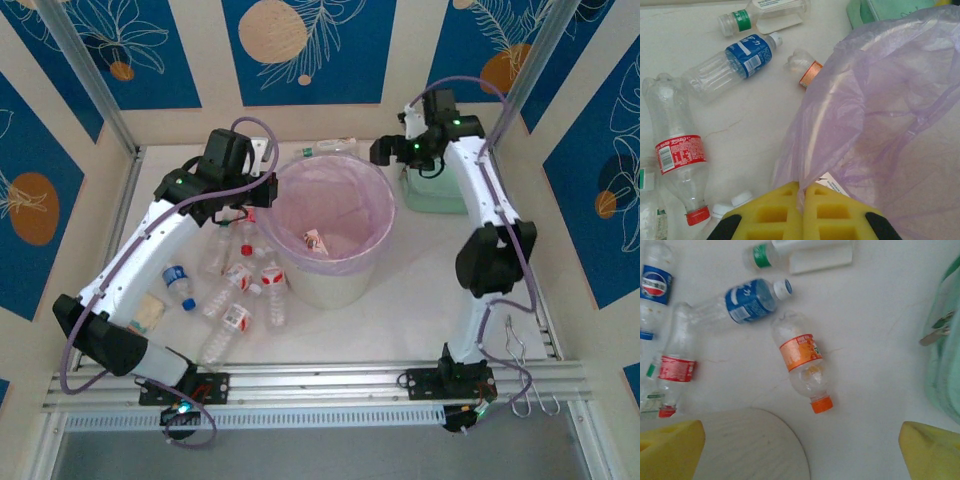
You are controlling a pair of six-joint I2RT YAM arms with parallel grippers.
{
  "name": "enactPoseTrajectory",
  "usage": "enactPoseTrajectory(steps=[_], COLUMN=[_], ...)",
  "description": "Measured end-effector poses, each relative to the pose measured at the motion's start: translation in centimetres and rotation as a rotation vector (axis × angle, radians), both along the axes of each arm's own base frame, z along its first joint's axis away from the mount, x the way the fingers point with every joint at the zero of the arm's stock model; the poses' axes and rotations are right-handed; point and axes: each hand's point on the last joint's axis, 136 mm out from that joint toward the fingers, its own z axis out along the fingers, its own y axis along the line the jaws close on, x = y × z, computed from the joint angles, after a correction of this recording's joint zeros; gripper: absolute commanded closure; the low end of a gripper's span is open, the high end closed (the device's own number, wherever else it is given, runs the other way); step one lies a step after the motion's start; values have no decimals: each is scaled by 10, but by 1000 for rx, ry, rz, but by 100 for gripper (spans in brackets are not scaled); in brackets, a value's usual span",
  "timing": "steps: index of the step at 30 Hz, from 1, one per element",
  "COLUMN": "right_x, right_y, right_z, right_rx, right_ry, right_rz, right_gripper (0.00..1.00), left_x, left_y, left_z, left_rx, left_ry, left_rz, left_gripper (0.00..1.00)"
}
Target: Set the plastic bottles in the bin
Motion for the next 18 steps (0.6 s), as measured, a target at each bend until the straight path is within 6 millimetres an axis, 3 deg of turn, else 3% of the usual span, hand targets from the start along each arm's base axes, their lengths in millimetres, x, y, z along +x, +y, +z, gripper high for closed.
enactPoseTrajectory(steps=[4,10,13,18], right_x=[23,51,51,57], right_y=[10,31,48,75], right_z=[-50,-105,-127,-145], right_rx=[37,77,84,101], right_ry=[95,170,206,224], right_rz=[22,62,94,127], right_gripper=[1,1,1,1], left_x=[-1,-4,-5,-7], left_y=[1,5,6,7], left_z=[0,0,-1,0], left_rx=[3,13,17,22], left_ry=[1,8,10,19], left_rz=[3,8,10,10], left_gripper=[100,100,100,100])
